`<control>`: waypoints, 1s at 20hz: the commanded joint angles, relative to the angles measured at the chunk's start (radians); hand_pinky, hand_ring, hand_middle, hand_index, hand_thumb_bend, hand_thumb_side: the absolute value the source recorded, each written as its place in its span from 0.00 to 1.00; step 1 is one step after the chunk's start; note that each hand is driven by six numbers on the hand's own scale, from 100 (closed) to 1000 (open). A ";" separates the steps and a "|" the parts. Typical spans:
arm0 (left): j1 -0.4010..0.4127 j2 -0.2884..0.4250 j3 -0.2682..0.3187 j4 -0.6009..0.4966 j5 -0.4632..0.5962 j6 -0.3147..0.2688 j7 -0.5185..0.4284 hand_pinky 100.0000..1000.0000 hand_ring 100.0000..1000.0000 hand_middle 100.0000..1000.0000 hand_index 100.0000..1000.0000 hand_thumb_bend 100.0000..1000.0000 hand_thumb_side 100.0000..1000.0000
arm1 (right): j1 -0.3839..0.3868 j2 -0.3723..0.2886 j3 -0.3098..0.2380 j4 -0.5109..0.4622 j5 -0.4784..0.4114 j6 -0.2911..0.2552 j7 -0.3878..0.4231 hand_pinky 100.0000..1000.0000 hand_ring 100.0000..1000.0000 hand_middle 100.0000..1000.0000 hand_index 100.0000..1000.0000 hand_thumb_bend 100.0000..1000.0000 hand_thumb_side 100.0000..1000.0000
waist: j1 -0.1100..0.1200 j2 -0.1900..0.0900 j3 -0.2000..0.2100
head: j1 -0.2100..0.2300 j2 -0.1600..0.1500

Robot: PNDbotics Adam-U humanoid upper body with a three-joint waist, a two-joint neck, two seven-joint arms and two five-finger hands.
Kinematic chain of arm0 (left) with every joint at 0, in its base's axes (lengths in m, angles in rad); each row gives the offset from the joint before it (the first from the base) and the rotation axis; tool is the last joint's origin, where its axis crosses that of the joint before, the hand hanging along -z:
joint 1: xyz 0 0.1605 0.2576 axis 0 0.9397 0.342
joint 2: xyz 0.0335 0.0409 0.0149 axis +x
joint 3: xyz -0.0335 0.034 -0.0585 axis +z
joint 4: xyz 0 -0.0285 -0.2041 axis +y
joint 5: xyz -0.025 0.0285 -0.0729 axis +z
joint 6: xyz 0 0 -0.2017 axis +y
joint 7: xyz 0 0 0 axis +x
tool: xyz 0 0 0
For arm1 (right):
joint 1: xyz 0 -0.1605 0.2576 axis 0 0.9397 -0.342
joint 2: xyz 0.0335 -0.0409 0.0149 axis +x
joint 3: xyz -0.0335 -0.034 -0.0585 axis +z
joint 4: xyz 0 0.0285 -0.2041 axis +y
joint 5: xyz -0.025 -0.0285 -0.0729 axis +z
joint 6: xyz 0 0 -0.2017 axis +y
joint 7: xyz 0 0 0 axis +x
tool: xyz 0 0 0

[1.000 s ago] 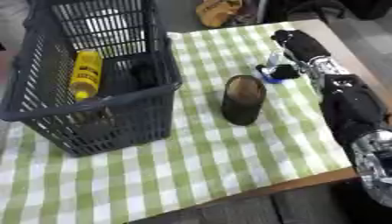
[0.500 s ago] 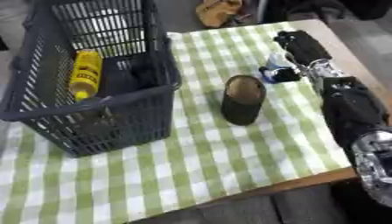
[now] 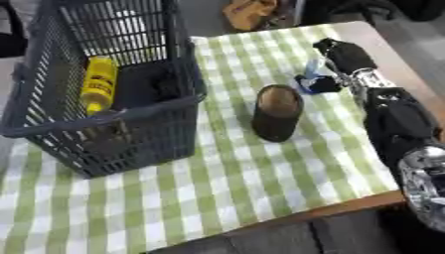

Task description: Pick up objects on the table and place them in the box.

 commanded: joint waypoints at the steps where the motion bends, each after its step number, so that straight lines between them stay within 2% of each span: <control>1: -0.008 0.010 -0.001 -0.010 0.005 0.001 -0.003 0.30 0.79 0.72 0.73 0.33 0.89 | -0.022 -0.019 -0.015 0.001 -0.085 0.002 0.033 0.58 0.67 0.76 0.91 0.46 0.67 | 0.017 -0.015 0.003 | -0.002 -0.009; 3: -0.008 0.010 -0.002 -0.010 0.005 0.001 -0.004 0.30 0.79 0.72 0.73 0.33 0.89 | -0.022 -0.018 -0.021 0.004 -0.147 0.006 0.057 0.55 0.64 0.73 0.90 0.46 0.67 | 0.019 -0.014 0.005 | -0.003 -0.009; 7: -0.008 0.009 -0.003 -0.010 0.006 0.002 -0.006 0.30 0.79 0.72 0.73 0.33 0.89 | -0.020 -0.022 -0.015 0.011 -0.236 0.024 0.096 0.54 0.65 0.72 0.90 0.46 0.67 | 0.024 -0.012 0.008 | -0.005 -0.008; 12: -0.008 0.009 -0.003 -0.010 0.008 0.002 -0.007 0.30 0.79 0.72 0.73 0.33 0.89 | -0.017 -0.024 -0.005 0.018 -0.273 0.034 0.108 0.53 0.65 0.72 0.89 0.47 0.68 | 0.026 -0.011 0.010 | -0.007 -0.008; 16: -0.009 0.007 -0.003 -0.010 0.008 0.002 -0.008 0.30 0.79 0.72 0.73 0.33 0.89 | -0.009 -0.019 -0.003 0.024 -0.296 0.033 0.110 0.45 0.60 0.69 0.88 0.46 0.64 | 0.028 -0.011 0.010 | -0.008 -0.008; 17: -0.009 0.007 -0.003 -0.010 0.008 0.002 -0.008 0.30 0.79 0.72 0.73 0.33 0.89 | -0.008 -0.019 -0.002 0.025 -0.300 0.034 0.109 0.30 0.51 0.62 0.85 0.43 0.47 | 0.027 -0.011 0.009 | -0.008 -0.009; 18: -0.009 0.007 -0.003 -0.010 0.008 0.002 -0.008 0.30 0.79 0.72 0.73 0.33 0.89 | -0.007 -0.018 0.000 0.025 -0.301 0.036 0.108 0.30 0.51 0.62 0.85 0.43 0.47 | 0.027 -0.011 0.009 | -0.008 -0.009; 19: -0.009 0.007 -0.003 -0.010 0.008 0.002 -0.008 0.30 0.78 0.72 0.73 0.33 0.89 | -0.006 -0.018 0.001 0.025 -0.301 0.039 0.106 0.15 0.41 0.54 0.80 0.39 0.23 | 0.027 -0.011 0.010 | -0.008 -0.009; 20: -0.009 0.007 -0.003 -0.010 0.008 0.002 -0.008 0.30 0.78 0.72 0.73 0.33 0.89 | -0.005 -0.017 0.002 0.024 -0.299 0.045 0.102 0.14 0.41 0.53 0.80 0.39 0.21 | 0.026 -0.011 0.010 | -0.009 -0.010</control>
